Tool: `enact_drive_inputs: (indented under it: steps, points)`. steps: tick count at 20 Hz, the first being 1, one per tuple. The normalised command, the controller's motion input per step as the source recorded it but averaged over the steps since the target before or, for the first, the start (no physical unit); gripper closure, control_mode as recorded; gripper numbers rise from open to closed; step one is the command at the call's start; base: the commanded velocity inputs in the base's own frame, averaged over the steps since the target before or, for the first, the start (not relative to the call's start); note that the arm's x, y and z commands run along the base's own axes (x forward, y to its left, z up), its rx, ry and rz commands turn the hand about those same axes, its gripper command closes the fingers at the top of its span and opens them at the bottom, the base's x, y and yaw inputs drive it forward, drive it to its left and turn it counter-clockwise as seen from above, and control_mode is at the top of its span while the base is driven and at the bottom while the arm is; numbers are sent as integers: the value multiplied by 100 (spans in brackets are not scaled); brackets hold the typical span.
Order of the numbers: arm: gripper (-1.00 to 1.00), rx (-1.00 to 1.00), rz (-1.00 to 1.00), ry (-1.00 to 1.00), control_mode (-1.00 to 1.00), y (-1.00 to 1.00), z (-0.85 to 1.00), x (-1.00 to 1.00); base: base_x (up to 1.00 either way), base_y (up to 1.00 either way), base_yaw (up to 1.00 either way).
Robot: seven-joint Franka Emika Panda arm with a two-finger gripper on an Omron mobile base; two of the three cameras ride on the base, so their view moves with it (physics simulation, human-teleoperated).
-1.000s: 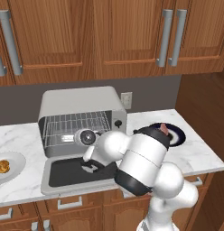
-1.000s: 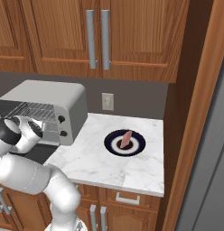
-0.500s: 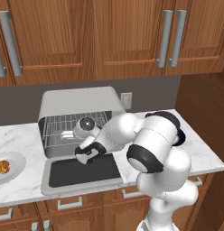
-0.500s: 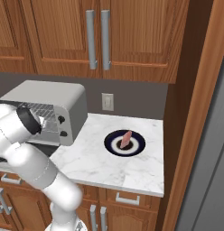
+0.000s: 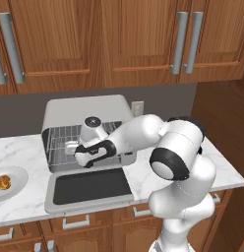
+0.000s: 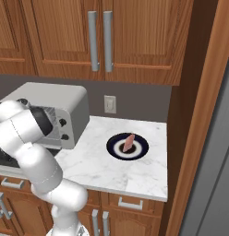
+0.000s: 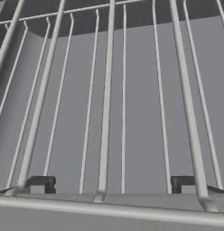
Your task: Open the toaster oven door. Place the bread on the top rack in the toaster oven and place the steak on the bottom rack.
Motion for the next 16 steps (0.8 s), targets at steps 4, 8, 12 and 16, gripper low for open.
enact_drive_inputs:
  steps: [4, 8, 12, 16]
  points:
    - [-100, -1, 1, 29, -100, 27, -38, -28, 0, 0, 0]
    - [-100, -3, 2, 27, -100, 26, -46, -43, 0, 0, 0]
    - [-100, -7, 3, 32, -100, 19, -54, -48, 0, 0, 0]
    - [-100, -10, 2, 34, -100, 16, -68, -51, 0, 0, 0]
